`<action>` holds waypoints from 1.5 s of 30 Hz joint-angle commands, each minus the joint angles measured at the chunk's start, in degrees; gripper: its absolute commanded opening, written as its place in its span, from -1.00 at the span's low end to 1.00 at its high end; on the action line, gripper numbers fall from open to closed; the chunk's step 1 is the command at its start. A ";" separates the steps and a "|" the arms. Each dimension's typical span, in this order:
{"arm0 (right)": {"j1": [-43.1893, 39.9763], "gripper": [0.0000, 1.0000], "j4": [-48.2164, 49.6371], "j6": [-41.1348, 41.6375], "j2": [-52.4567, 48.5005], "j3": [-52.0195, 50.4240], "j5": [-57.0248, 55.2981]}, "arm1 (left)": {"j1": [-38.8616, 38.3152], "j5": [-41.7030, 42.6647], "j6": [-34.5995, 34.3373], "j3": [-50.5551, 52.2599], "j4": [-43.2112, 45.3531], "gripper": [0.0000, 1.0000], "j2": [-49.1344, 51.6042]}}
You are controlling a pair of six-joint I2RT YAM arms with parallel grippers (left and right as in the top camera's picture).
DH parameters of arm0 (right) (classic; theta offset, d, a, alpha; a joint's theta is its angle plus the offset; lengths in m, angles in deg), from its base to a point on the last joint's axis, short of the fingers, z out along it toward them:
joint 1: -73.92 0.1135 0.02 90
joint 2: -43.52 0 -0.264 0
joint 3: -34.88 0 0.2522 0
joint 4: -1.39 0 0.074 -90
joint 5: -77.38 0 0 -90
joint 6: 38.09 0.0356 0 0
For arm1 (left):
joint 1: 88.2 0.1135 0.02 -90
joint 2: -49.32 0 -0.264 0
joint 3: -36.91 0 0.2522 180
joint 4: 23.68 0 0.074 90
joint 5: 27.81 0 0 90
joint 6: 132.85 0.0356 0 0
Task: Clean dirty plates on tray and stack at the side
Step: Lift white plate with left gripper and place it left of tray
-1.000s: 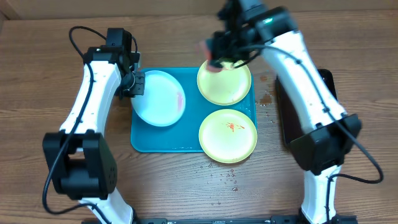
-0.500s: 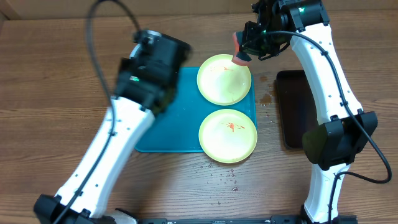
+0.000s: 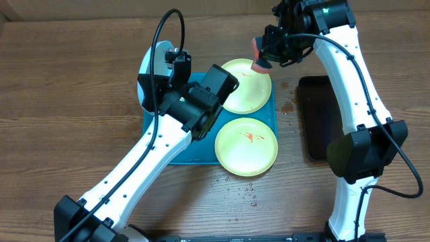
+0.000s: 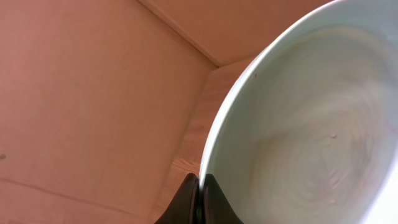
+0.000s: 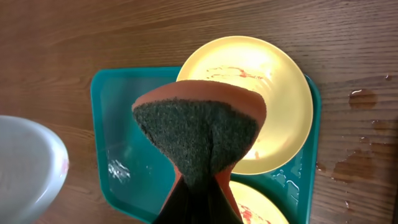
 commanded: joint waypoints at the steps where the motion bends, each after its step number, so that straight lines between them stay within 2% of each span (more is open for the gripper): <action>1: 0.04 -0.93 -0.31 -0.22 1.16 1.20 0.35 | -0.33 -1.11 -3.13 0.31 0.87 -0.92 0.04; 6: 0.07 -0.93 -0.55 -0.02 1.16 1.20 0.39 | -0.33 2.40 -3.13 0.31 1.73 -0.92 0.04; 12: 0.07 -0.93 -0.85 -0.04 1.16 1.20 0.37 | 0.48 14.99 -2.86 0.31 2.51 -0.91 0.04; 17: 0.07 -0.93 -1.25 -0.07 1.16 1.20 0.35 | 4.59 36.50 4.46 0.31 5.86 -0.92 0.04; 21: 0.13 -0.93 -1.31 -0.07 1.16 1.20 0.35 | 10.03 48.89 6.88 0.31 6.25 -0.92 0.04; 28: 0.17 -0.93 -1.40 -0.04 1.16 1.20 0.35 | 24.57 75.43 12.00 0.31 6.62 -0.92 0.04; 32: 0.17 -0.93 -1.40 -0.04 1.16 1.20 0.35 | 31.82 87.30 13.05 0.31 6.88 -0.91 0.04; 39: 0.17 -0.93 -1.40 -0.04 1.16 1.20 0.35 | 39.80 94.92 13.46 0.31 6.45 -0.92 0.52; 45: 0.17 -0.93 -1.42 -0.04 1.16 1.20 0.35 | 43.89 95.27 13.55 0.31 4.81 -0.92 3.74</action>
